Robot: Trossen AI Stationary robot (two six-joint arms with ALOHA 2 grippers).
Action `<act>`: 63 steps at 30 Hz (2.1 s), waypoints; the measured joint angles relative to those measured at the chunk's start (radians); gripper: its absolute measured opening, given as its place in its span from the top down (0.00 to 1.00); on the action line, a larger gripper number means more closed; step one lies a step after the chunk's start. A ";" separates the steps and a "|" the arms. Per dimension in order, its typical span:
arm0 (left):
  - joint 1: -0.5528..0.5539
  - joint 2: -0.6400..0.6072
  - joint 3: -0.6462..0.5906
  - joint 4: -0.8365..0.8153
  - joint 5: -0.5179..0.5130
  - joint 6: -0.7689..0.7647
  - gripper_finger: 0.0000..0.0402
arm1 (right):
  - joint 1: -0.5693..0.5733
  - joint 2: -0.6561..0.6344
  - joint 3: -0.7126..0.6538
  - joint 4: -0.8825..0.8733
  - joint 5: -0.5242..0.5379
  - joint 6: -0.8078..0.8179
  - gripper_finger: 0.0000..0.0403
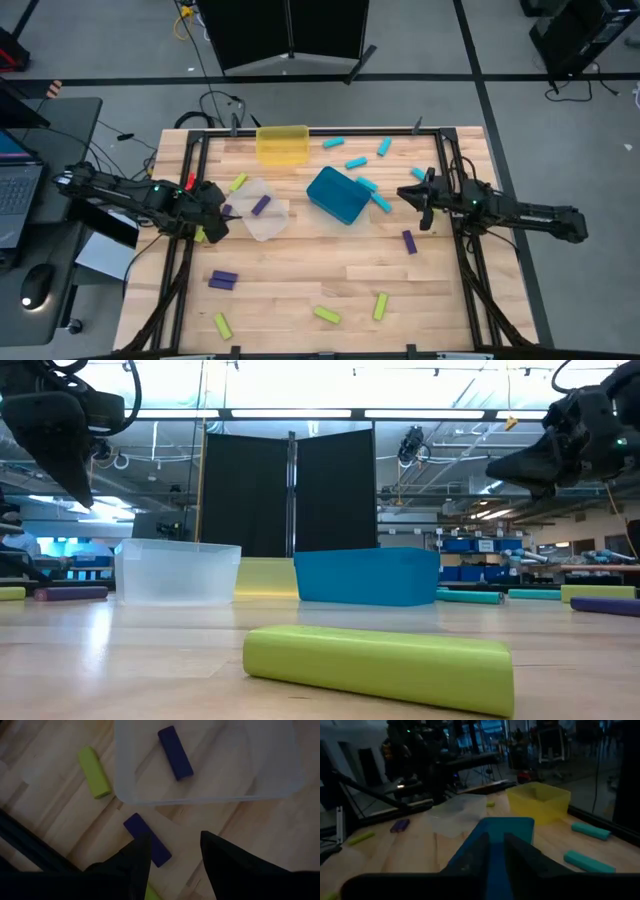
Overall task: Sort blocks
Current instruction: Put the blue block into the blue bin
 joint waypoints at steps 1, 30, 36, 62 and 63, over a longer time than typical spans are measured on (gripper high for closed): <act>0.000 0.000 0.000 0.000 0.000 0.000 0.56 | 0.002 0.028 0.015 -0.001 0.008 0.002 0.76; 0.000 0.000 0.000 0.028 -0.004 0.001 0.56 | 0.011 0.836 0.206 -0.068 0.164 0.056 0.44; 0.000 0.000 0.000 0.028 -0.013 0.002 0.56 | 0.011 0.945 0.222 -0.065 0.170 0.056 0.41; 0.000 0.000 0.000 0.025 -0.026 0.003 0.56 | 0.011 1.171 0.226 0.097 0.127 0.076 0.65; 0.000 0.000 0.000 0.024 -0.026 0.003 0.56 | 0.011 1.171 0.226 0.098 0.127 0.080 0.69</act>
